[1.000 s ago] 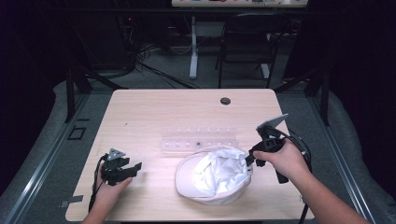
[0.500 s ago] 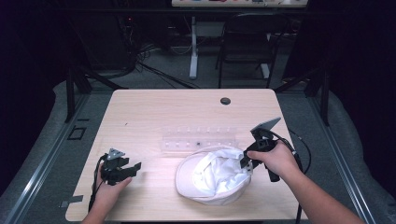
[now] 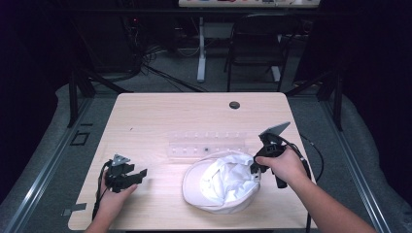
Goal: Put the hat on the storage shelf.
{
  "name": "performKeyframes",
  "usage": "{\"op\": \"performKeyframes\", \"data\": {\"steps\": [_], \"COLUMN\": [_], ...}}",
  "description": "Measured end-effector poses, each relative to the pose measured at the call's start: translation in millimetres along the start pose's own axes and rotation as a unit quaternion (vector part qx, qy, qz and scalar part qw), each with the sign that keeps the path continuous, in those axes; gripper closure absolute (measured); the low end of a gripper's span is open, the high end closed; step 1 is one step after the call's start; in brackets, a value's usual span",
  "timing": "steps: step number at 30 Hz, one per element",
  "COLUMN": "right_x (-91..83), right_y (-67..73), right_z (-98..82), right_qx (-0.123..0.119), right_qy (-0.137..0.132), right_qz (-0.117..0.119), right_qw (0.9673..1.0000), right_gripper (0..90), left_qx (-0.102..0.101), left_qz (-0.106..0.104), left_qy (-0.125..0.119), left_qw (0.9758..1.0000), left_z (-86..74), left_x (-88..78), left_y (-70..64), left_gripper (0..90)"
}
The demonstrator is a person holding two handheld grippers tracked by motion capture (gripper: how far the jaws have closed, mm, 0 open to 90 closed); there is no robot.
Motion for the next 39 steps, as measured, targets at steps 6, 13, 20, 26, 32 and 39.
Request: {"op": "performKeyframes", "data": {"steps": [6, 13, 20, 26, 32, 39], "right_x": [-5.5, -12.1, -24.8, -38.1, -48.6, -61.6], "right_y": [-0.2, 6.3, 15.9, 22.3, 27.1, 34.8], "right_z": [-2.2, -4.8, -6.4, -6.1, -7.3, -7.5], "right_qx": [-0.007, -0.016, -0.027, -0.026, -0.030, -0.018], "right_qy": [0.000, -0.001, -0.007, -0.017, -0.011, -0.017], "right_qz": [-0.002, -0.005, 0.000, 0.018, 0.039, 0.080], "right_qw": [1.0000, 0.9999, 0.9996, 0.9994, 0.9987, 0.9965], "right_gripper": [81.4, 82.3, 82.5, 82.5, 82.6, 82.6], "left_qx": [0.000, -0.001, -0.004, -0.005, -0.007, -0.009], "left_qz": [0.000, 0.000, -0.001, -0.003, -0.005, -0.008], "left_qy": [0.001, 0.001, -0.001, -0.001, -0.001, 0.000], "left_qw": [1.0000, 1.0000, 1.0000, 1.0000, 1.0000, 0.9999], "left_z": [-0.1, -0.2, -0.2, -0.1, -0.2, -0.3], "left_x": [0.2, 0.4, 0.6, 1.0, 1.4, 1.8], "left_y": [-0.4, -0.3, -0.3, -0.9, -1.0, -1.5], "left_gripper": [41.2, 41.3, 41.5, 42.4, 42.7, 43.2]}}
Point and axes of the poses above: each handheld gripper's, and its own axes: x roughly forward along the jaws, z roughly out of its top, y roughly to its left, the point moved 3 cm from there along x, roughly forward along the jaws, and after that the axes turned 5 degrees about -z, right-handed, at the moved point
